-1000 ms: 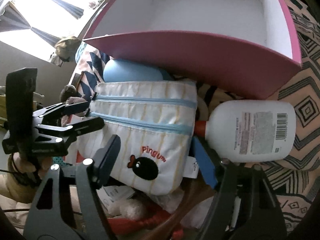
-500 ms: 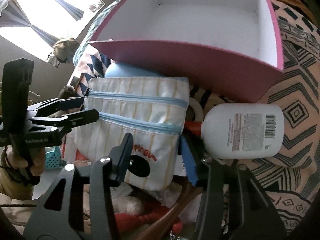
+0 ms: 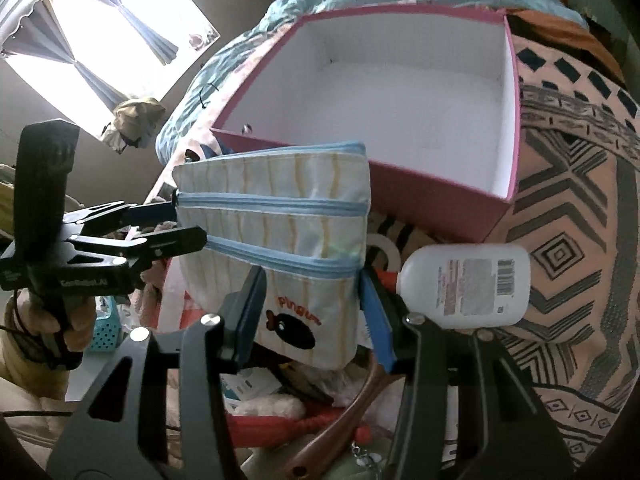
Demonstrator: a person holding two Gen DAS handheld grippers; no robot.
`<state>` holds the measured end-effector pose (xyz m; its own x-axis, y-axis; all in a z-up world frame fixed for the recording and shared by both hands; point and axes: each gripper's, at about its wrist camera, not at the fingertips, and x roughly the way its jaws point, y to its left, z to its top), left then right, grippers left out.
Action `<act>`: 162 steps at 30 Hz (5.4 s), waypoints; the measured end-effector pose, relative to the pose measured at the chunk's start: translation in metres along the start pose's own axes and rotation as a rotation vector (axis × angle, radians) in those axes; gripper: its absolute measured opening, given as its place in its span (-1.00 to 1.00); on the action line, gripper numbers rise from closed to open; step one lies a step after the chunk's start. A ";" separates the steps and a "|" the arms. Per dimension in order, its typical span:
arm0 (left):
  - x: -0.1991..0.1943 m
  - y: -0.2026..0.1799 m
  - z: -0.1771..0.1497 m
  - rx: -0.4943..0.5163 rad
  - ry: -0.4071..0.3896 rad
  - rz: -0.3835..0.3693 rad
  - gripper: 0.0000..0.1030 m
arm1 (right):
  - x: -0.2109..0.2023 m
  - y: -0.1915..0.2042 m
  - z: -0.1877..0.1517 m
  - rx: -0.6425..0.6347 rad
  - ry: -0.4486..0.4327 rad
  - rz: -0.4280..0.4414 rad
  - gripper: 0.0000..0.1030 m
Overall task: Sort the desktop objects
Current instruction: 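Lift the pouch with the right gripper and carry it over the pink box, then lower the pouch into the box and open the right gripper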
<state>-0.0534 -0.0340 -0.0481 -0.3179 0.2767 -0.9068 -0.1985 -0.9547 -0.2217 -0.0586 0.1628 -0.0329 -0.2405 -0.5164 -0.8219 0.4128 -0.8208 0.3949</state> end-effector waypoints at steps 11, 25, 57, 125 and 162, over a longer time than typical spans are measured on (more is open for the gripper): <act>-0.028 -0.001 0.021 0.025 -0.040 -0.025 0.47 | -0.019 0.009 0.014 -0.025 -0.059 -0.003 -0.01; -0.043 -0.011 0.062 0.102 -0.094 -0.001 0.47 | -0.041 0.012 0.041 -0.046 -0.141 -0.018 -0.01; 0.009 -0.004 0.157 0.111 -0.091 0.027 0.47 | -0.012 -0.028 0.118 0.042 -0.171 -0.049 -0.01; 0.139 -0.010 0.217 0.170 -0.028 0.246 0.47 | 0.109 -0.107 0.184 0.174 0.024 -0.213 -0.01; 0.005 -0.013 0.135 0.167 -0.307 0.060 0.62 | -0.002 -0.026 0.118 -0.045 -0.151 -0.059 0.10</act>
<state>-0.1772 -0.0056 -0.0016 -0.5927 0.2650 -0.7606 -0.3117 -0.9462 -0.0868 -0.1725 0.1565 0.0074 -0.3936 -0.5013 -0.7706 0.4322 -0.8407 0.3261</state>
